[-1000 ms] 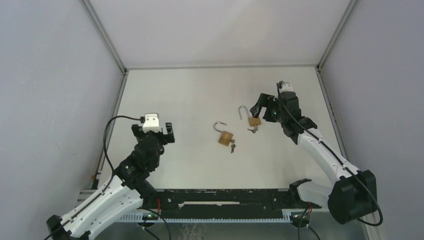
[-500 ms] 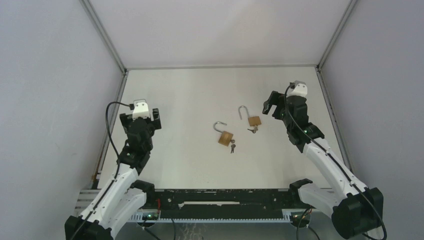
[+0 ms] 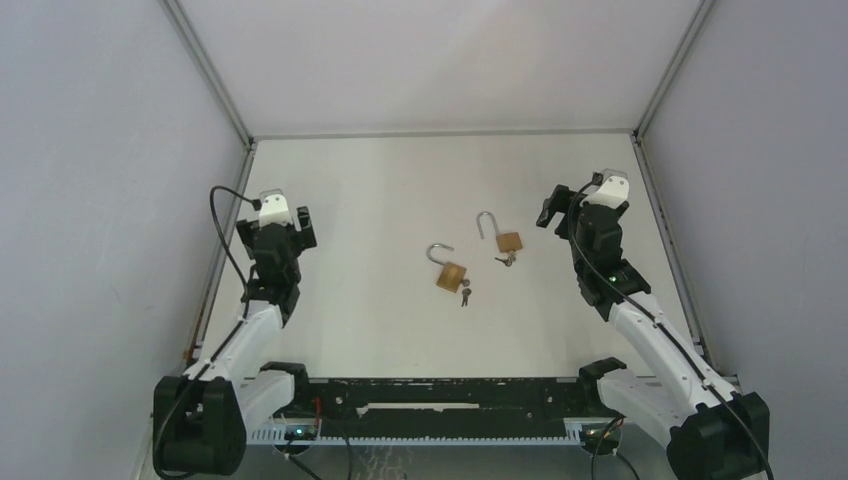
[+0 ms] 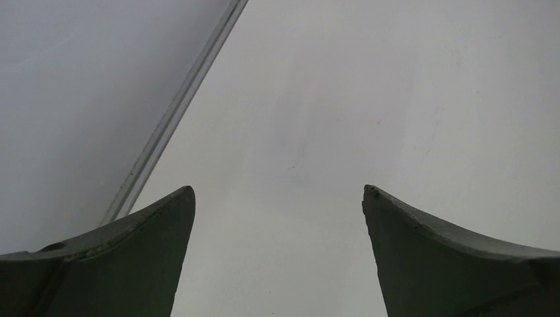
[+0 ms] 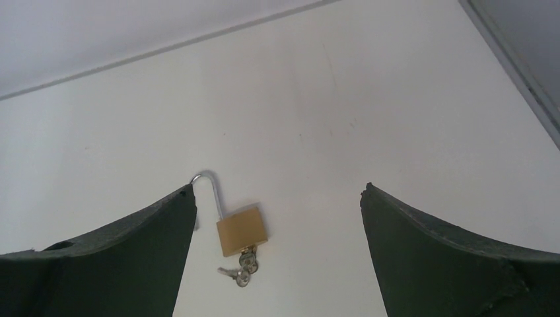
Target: Unlock with the key
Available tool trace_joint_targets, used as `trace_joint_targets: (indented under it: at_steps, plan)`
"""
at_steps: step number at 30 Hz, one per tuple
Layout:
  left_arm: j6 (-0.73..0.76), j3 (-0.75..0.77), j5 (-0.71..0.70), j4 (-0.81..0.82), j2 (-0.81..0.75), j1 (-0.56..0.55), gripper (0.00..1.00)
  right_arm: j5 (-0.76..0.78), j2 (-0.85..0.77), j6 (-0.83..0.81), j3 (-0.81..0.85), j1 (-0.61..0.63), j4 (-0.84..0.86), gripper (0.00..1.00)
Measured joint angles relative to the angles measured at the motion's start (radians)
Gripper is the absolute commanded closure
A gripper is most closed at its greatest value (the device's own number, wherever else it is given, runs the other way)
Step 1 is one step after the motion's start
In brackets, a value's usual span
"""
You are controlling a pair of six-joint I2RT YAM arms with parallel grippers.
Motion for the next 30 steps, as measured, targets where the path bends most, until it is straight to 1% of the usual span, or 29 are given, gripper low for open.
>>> trace_joint_targets:
  at_steps: [5, 11, 16, 22, 30]
  plan:
    - [-0.020, -0.045, 0.039, 0.100, 0.071, 0.048, 0.00, 0.041, -0.001, -0.015, -0.005, 0.000, 0.028, 0.01]
    - [-0.035, -0.085, 0.081, 0.221, 0.124, 0.075, 0.00, 0.064, 0.001, -0.085, -0.081, -0.016, 0.115, 0.00]
    - [-0.037, -0.112, 0.102, 0.325, 0.172, 0.077, 0.00, 0.050, 0.021, -0.176, -0.212, -0.042, 0.258, 0.01]
    - [-0.037, -0.149, 0.102, 0.439, 0.221, 0.077, 0.00, -0.028, 0.033, -0.227, -0.407, -0.096, 0.491, 0.01]
    - [-0.037, -0.208, 0.106, 0.571, 0.244, 0.077, 0.00, -0.153, 0.164, -0.232, -0.484, -0.197, 0.745, 0.01]
